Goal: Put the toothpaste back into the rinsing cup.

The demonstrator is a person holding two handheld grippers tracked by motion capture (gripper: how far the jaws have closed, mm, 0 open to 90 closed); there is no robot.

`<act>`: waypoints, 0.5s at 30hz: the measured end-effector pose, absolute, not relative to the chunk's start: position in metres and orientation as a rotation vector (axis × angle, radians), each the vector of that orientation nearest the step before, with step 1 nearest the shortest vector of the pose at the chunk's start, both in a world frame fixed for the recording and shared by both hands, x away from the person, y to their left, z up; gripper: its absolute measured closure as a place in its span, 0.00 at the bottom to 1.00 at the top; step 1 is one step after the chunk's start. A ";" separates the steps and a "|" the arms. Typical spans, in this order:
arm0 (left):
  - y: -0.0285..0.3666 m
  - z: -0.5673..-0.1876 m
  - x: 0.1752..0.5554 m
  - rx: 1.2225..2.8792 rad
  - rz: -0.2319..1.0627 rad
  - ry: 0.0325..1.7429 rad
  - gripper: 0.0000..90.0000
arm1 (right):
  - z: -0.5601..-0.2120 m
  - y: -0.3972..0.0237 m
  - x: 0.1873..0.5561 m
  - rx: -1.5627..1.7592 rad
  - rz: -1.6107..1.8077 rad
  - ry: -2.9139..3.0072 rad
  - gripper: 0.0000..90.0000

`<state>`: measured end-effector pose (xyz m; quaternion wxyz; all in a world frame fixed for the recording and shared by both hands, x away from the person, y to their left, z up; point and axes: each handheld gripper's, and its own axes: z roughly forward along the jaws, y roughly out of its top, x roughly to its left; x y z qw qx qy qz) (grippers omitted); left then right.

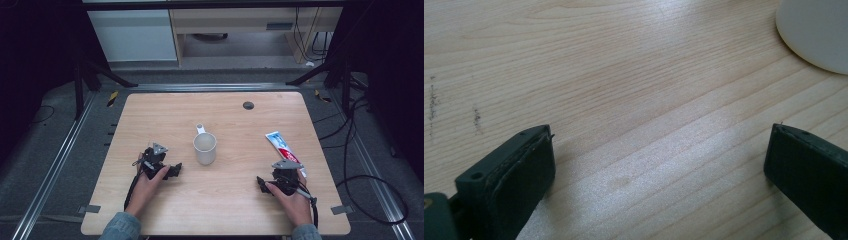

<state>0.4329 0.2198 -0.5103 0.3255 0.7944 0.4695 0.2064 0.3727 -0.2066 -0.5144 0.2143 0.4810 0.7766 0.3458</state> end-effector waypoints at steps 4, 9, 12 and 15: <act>0.220 -0.510 0.433 2.082 0.541 1.231 0.00 | -0.513 -0.207 0.373 1.325 0.959 2.183 0.12; 0.220 -0.510 0.433 2.082 0.541 1.233 0.00 | -0.496 -0.213 0.369 1.317 0.930 2.201 0.18; 0.220 -0.510 0.433 2.081 0.541 1.234 0.00 | -0.480 -0.219 0.369 1.302 0.861 2.210 0.22; 0.219 -0.510 0.433 2.080 0.542 1.236 0.00 | -0.464 -0.225 0.371 1.283 0.787 2.230 0.24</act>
